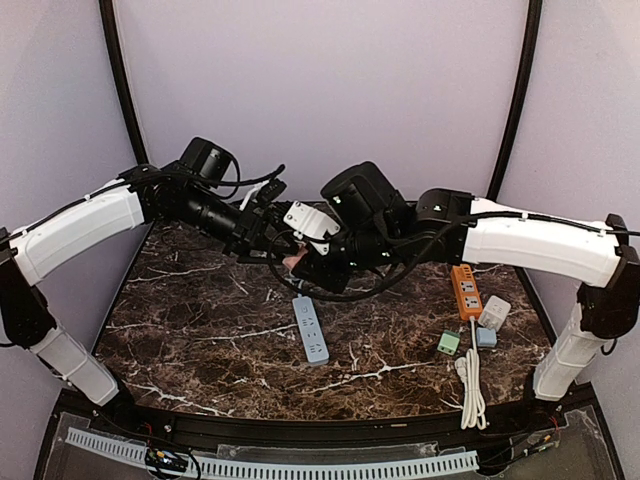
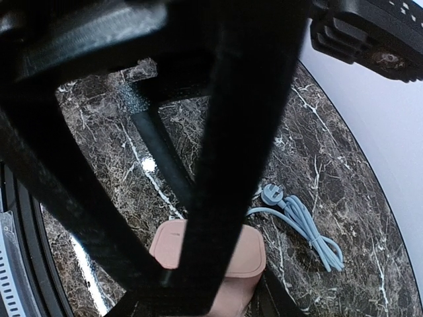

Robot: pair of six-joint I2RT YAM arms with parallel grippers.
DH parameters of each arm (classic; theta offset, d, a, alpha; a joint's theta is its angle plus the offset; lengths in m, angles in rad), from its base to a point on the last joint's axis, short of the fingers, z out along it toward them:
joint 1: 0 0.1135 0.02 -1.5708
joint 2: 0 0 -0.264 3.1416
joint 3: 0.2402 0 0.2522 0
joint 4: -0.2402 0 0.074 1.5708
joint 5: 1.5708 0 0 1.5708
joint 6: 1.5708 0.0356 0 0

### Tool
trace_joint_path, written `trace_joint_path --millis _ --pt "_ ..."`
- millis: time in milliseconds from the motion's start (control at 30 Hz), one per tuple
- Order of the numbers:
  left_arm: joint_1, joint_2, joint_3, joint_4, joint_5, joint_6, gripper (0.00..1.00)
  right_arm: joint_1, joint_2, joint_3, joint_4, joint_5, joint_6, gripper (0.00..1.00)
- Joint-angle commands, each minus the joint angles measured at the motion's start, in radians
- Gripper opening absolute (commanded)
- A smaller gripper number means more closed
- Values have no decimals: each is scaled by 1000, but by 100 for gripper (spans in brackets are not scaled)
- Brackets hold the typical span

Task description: Insert the plug

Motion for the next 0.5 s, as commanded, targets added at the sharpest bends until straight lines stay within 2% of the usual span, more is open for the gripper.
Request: trace_joint_path --millis 0,233,367,433,467 --pt "-14 18 30 17 0 30 65 15 21 44 -9 -17 -2 26" --pt "-39 57 48 17 -23 41 58 17 37 67 -32 -24 -9 26" --pt "-49 75 57 16 -29 44 44 17 38 67 -33 -23 -12 26" --pt "-52 80 57 16 -29 47 32 16 37 66 -34 -20 -13 26" --pt "-53 82 57 16 -29 48 29 17 37 65 -33 -18 -13 26"
